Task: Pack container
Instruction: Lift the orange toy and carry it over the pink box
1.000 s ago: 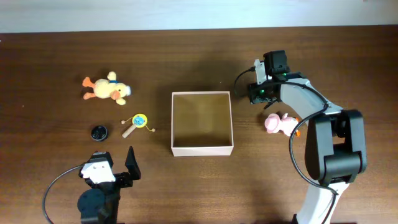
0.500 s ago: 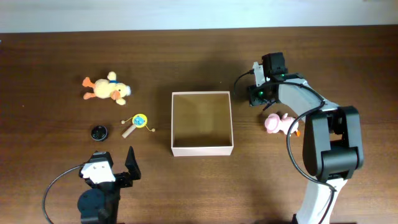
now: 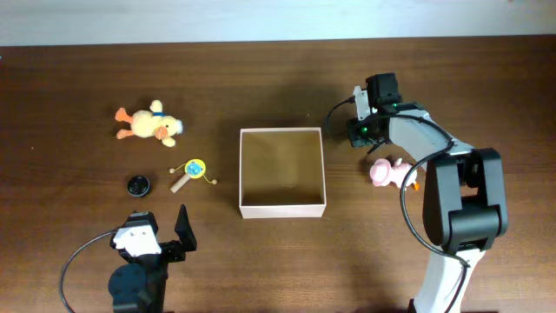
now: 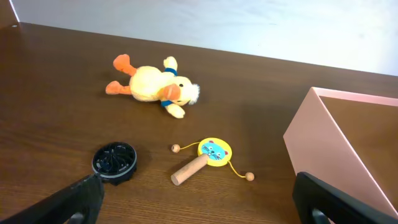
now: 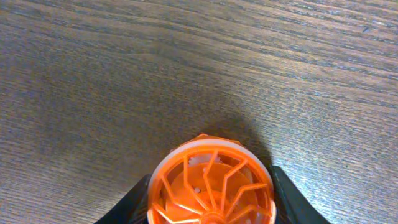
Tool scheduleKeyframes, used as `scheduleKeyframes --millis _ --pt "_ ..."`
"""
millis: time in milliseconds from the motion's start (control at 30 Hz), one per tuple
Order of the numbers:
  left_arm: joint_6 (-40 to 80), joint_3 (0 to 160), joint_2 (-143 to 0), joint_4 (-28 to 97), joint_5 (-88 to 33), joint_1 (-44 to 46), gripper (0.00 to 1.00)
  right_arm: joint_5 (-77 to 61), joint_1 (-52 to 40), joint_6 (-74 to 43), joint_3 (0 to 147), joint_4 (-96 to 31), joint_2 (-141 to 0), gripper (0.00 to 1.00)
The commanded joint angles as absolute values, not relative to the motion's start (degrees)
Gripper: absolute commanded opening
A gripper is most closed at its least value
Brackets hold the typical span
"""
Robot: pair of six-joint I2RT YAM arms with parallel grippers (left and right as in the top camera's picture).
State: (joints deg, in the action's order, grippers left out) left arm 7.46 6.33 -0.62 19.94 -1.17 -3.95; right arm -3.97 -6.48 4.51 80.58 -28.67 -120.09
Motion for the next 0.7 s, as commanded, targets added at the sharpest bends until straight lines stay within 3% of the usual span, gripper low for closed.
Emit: scheduleKeyframes --millis 0,667 --pt "6.5 6.1 -0.3 20.0 -2.0 -4.3 0.99 -4.1 -6.7 4.1 82.2 -29.7 -121.6 0.37" --pt "6.5 6.1 -0.3 20.0 -2.0 -4.3 0.99 -4.1 -7.1 4.1 108.4 -57.9 -121.3 0.29"
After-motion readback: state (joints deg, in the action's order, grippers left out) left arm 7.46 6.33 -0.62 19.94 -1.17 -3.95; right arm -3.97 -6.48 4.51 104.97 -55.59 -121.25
